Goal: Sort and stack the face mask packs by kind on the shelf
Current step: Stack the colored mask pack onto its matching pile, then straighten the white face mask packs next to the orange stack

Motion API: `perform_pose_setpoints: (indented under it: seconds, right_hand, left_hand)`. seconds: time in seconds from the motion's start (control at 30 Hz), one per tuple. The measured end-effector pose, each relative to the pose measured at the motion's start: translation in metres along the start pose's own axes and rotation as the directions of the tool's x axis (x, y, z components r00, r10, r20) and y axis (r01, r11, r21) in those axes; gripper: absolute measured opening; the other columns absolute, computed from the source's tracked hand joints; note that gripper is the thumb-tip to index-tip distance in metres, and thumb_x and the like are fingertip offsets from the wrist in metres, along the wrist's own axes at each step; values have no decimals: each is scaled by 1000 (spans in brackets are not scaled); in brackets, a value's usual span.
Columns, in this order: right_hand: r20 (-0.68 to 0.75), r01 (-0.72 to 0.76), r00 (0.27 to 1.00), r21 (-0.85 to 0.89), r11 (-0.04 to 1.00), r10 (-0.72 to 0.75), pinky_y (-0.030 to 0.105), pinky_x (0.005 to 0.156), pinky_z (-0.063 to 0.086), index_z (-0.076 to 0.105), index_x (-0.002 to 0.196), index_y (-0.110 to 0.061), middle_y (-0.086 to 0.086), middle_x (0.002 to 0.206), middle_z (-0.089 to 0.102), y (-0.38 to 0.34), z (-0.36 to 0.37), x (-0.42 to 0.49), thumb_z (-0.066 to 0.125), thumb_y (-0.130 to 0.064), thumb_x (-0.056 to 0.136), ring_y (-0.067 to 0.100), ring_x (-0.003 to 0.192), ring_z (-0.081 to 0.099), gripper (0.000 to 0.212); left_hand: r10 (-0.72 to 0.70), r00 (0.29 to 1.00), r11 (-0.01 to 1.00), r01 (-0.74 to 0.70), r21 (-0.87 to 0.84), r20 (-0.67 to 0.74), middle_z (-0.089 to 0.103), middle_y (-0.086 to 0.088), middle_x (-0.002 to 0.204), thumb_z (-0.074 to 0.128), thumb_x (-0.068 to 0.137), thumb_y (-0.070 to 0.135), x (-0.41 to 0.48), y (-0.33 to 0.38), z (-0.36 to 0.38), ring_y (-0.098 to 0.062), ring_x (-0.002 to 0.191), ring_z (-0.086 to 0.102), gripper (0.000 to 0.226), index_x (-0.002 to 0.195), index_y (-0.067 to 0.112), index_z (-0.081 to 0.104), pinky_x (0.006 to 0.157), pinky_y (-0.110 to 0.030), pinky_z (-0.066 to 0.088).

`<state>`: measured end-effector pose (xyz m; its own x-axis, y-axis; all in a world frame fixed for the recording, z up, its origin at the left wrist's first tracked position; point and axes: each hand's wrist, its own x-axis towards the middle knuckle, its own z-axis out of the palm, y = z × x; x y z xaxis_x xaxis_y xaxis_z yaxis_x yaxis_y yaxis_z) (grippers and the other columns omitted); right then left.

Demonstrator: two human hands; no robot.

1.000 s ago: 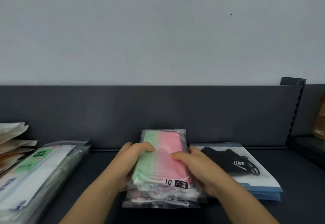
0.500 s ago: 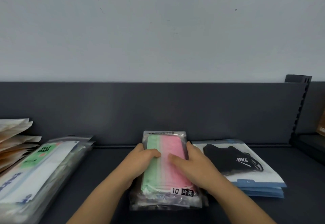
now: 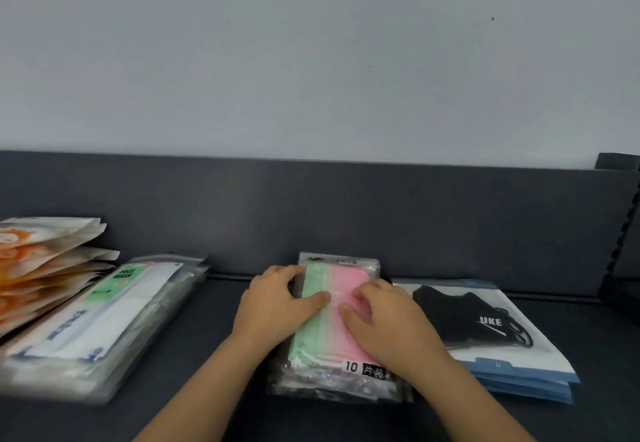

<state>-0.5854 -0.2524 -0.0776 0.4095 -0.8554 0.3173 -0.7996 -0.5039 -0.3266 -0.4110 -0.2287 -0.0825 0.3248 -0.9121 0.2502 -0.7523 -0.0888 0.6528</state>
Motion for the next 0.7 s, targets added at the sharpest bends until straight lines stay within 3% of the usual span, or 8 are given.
perform_pose_setpoints:
  seconds: [0.13, 0.27, 0.43, 0.6, 0.7]
  right_hand:
    - [16, -4, 1000, -10, 1000, 4, 30, 96, 44, 60, 119, -18, -3, 122, 56, 1, 1, 3, 41, -49, 95, 16, 112, 51, 43]
    - [25, -34, 999, 54, 998, 33, 35, 94, 46, 61, 121, -16, 1, 125, 57, 0, -7, 4, 47, -51, 93, 21, 111, 54, 48]
    - [-122, -13, 992, 70, 997, 22, 36, 94, 44, 58, 127, -12, 7, 127, 59, -20, -30, -8, 51, -44, 92, 27, 112, 54, 48]
    - [-101, 99, 990, 16, 995, -97, 32, 98, 39, 60, 125, -14, 4, 126, 61, -86, -30, -24, 55, -47, 90, 24, 116, 54, 49]
    - [-11, 79, 997, 206, 975, -79, 29, 99, 41, 59, 126, -14, 2, 128, 61, -132, -9, -26, 59, -50, 87, 19, 120, 56, 53]
  left_hand:
    - [-21, 999, 1000, 22, 4, -43, 57, 9, 120, 70, 73, 60, -7, 10, 1, -14, 113, 53, 56, 122, 33, 63, 96, -34, 46]
    - [75, 990, 989, -59, 137, -118, 64, 5, 113, 66, 80, 56, -18, 16, -18, -18, 108, 56, 43, 111, 27, 68, 95, -33, 44]
    - [118, 976, 960, -64, 273, -186, 68, 3, 114, 62, 84, 50, -48, -3, -76, -19, 110, 59, 39, 113, 24, 68, 95, -32, 46]
    - [-73, 978, 900, 149, 409, -196, 67, 0, 121, 60, 84, 53, -68, -58, -145, -22, 114, 60, 50, 120, 19, 63, 92, -33, 48]
    - [-201, 966, 851, 254, 460, -161, 67, -5, 118, 56, 84, 58, -71, -95, -176, -26, 109, 61, 55, 117, 15, 61, 82, -34, 49]
